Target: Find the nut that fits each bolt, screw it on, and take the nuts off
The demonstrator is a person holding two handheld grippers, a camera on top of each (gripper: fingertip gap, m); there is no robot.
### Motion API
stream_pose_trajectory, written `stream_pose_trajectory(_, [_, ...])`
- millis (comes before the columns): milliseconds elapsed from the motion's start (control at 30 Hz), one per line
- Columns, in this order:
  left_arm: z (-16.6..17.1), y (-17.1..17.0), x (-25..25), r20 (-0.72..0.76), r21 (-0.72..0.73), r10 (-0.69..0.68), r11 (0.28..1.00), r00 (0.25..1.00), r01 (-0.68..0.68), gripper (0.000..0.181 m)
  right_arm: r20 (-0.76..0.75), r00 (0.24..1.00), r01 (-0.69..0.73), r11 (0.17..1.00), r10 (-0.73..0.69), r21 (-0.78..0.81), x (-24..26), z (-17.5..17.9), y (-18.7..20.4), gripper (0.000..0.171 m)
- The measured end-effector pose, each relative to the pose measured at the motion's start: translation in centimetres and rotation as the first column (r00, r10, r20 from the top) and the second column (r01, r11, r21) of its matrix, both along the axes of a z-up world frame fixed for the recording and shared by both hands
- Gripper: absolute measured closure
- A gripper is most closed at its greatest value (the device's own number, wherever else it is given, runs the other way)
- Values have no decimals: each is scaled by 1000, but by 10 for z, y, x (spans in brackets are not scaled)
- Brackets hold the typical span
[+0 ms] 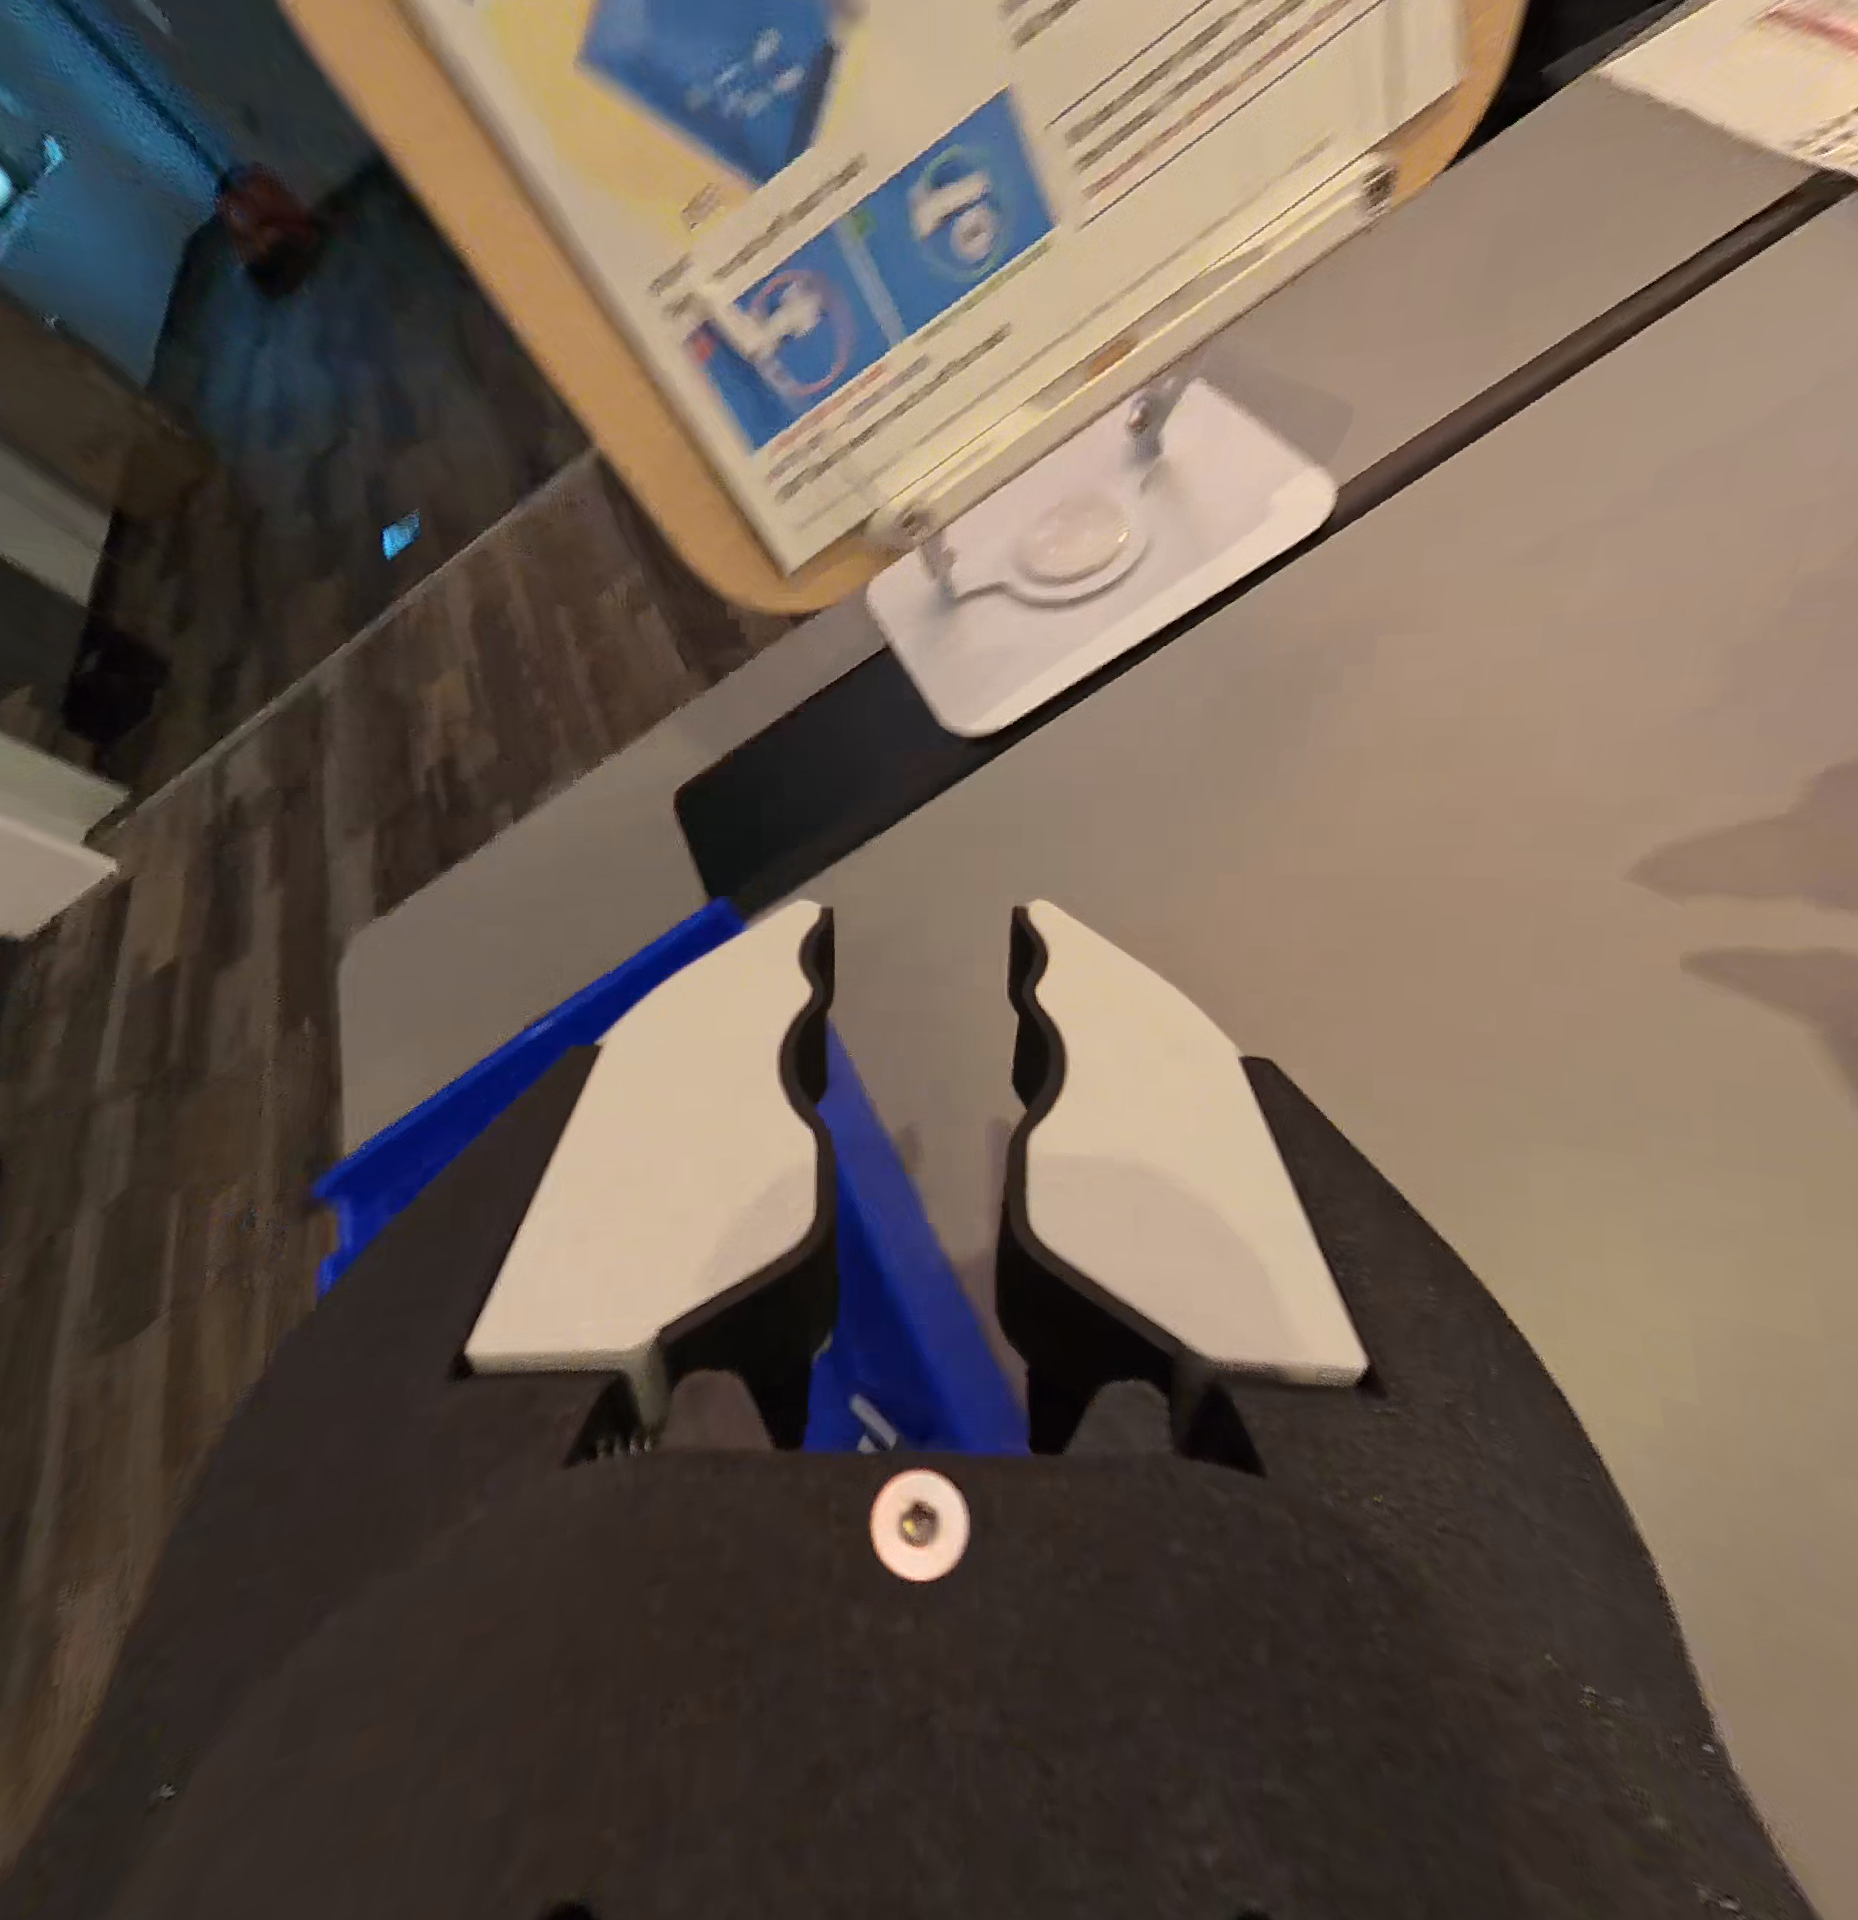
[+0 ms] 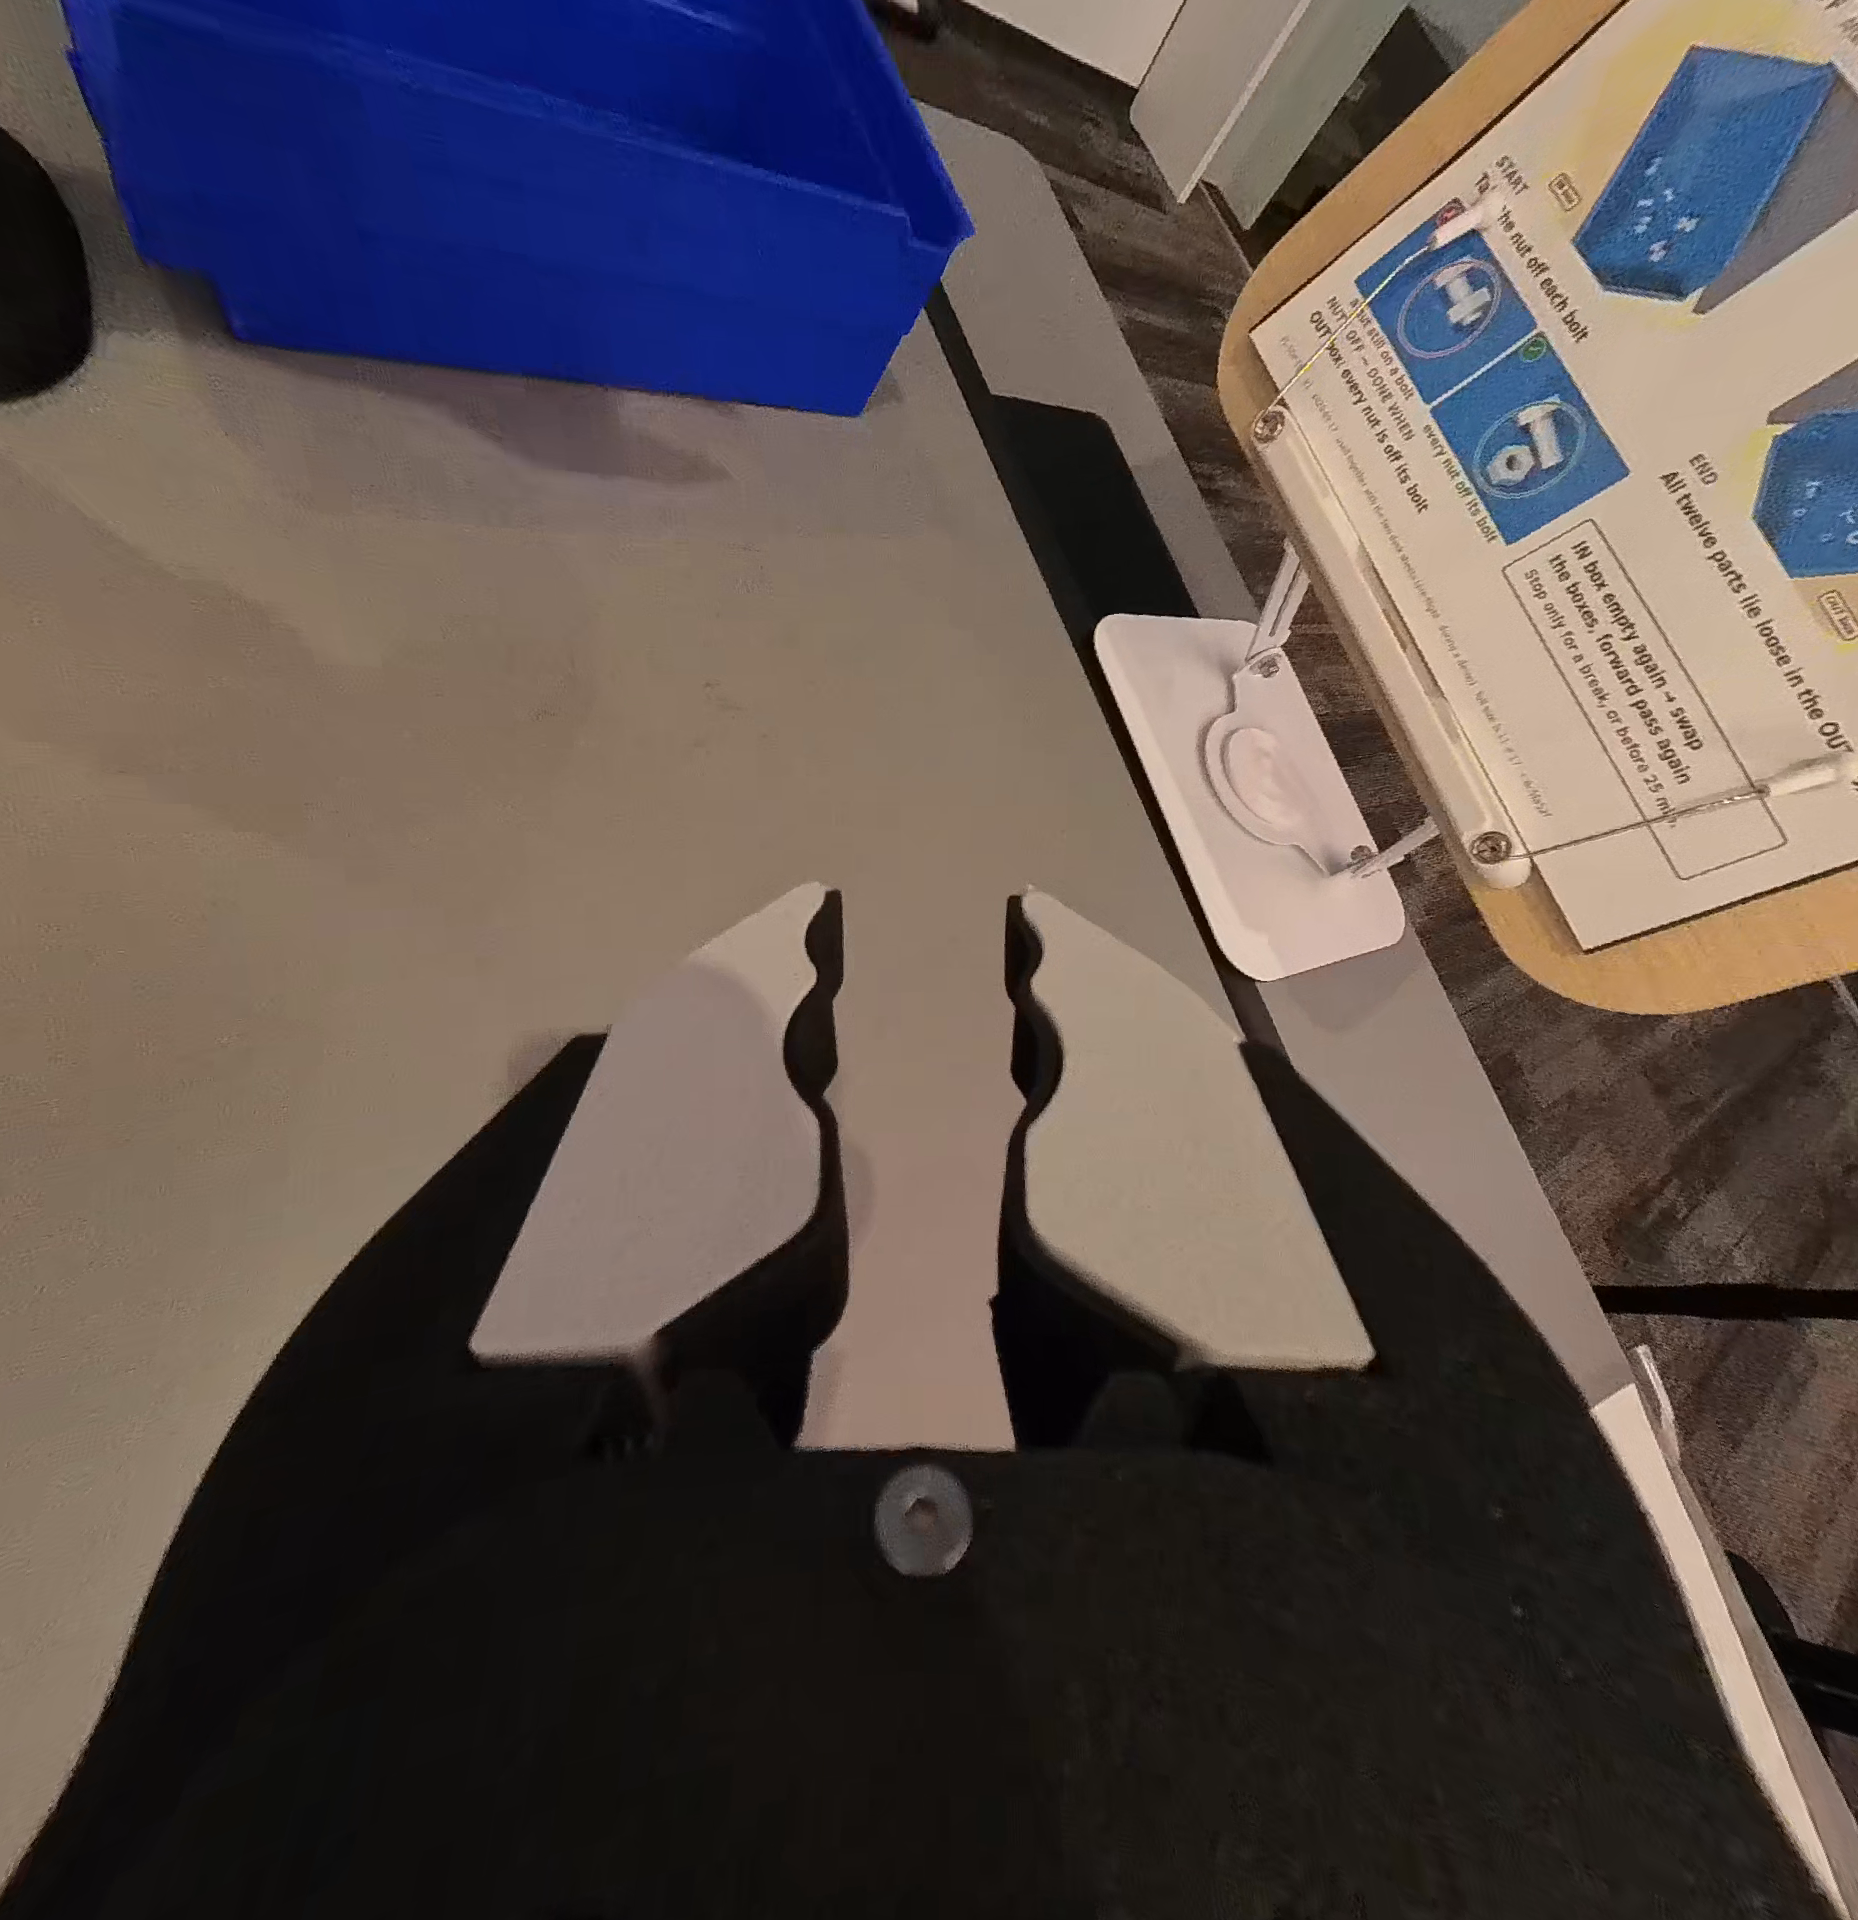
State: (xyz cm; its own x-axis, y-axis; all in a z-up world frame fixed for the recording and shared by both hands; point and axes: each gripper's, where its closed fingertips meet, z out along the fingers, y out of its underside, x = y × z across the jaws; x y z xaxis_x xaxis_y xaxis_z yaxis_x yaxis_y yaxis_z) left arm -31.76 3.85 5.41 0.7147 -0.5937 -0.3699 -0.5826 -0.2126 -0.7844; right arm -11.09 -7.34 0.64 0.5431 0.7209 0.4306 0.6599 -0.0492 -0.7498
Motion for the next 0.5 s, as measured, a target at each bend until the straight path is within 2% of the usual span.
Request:
stream_pose_trajectory(67, [-1, -1, -38, 29, -98, 46, 994, 999, -43, 155, 9, 1000, 5, 1000, -5, -4, 2, -3, 1, 142])
stream_pose_trajectory(133, [-16, -2, -87, -27, -213, 153, 965, 988, -155, 163, 20, 1000, 10, 1000, -10, -2, 4, -4, 1, 142])
stream_pose_trajectory(233, [-52, -10, -149, -151, -383, 293, 863, 944, -329, 162, 46, 999, 29, 1000, -29, -9, 8, -9, 5, 141])
stream_pose_trajectory(367, [-91, -8, -176, -111, -563, 329, 757, 938, -332, 170, 62, 998, 34, 999, -32, -30, 12, -17, 7, 141])
stream_pose_trajectory(500, [-124, 3, -197, -136, -637, 381, 674, 915, -375, 170, 79, 996, 39, 998, -36, -42, 14, -23, 9, 141])
